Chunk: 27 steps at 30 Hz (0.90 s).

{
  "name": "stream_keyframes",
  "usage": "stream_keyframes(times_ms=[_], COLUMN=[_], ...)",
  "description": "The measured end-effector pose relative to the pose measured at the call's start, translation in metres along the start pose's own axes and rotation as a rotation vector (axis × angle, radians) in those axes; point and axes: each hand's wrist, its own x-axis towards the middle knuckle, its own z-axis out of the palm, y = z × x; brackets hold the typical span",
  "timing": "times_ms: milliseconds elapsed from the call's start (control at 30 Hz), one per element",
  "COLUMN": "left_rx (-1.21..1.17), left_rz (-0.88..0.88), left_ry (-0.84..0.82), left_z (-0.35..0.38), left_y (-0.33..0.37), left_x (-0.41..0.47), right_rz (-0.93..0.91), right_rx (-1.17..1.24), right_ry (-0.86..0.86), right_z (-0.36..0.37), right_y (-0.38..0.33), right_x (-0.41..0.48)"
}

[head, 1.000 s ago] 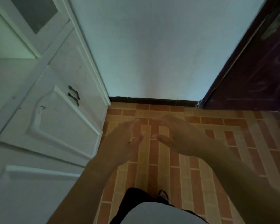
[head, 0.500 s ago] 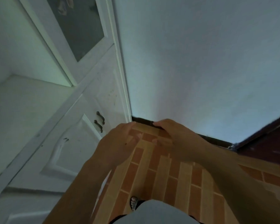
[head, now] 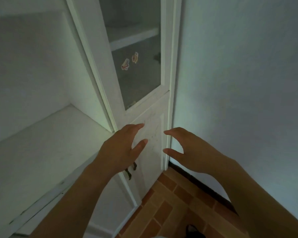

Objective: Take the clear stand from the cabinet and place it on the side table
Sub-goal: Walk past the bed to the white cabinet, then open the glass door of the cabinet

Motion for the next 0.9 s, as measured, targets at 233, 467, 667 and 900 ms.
stream_keyframes(times_ms=[233,467,667,900], left_rx=[0.073,0.153,0.206,0.296], left_rz=[-0.096,-0.153,-0.270,-0.378], left_ry=[0.177,0.297,0.359,0.427], left_z=[-0.025,-0.041,-0.054,-0.077], left_y=[0.017,0.039,0.056,0.075], left_x=[0.055,0.102,0.118,0.121], right_rz=[-0.222,-0.369,-0.517,-0.692], right_rx=[-0.005,-0.022,-0.063,-0.096], right_ry=[-0.029,-0.018,-0.041,-0.030], right_z=[-0.052,-0.098,-0.128,-0.160], right_y=[0.021,0.042,0.046,0.037], right_x=[0.079,0.130,0.161,0.185])
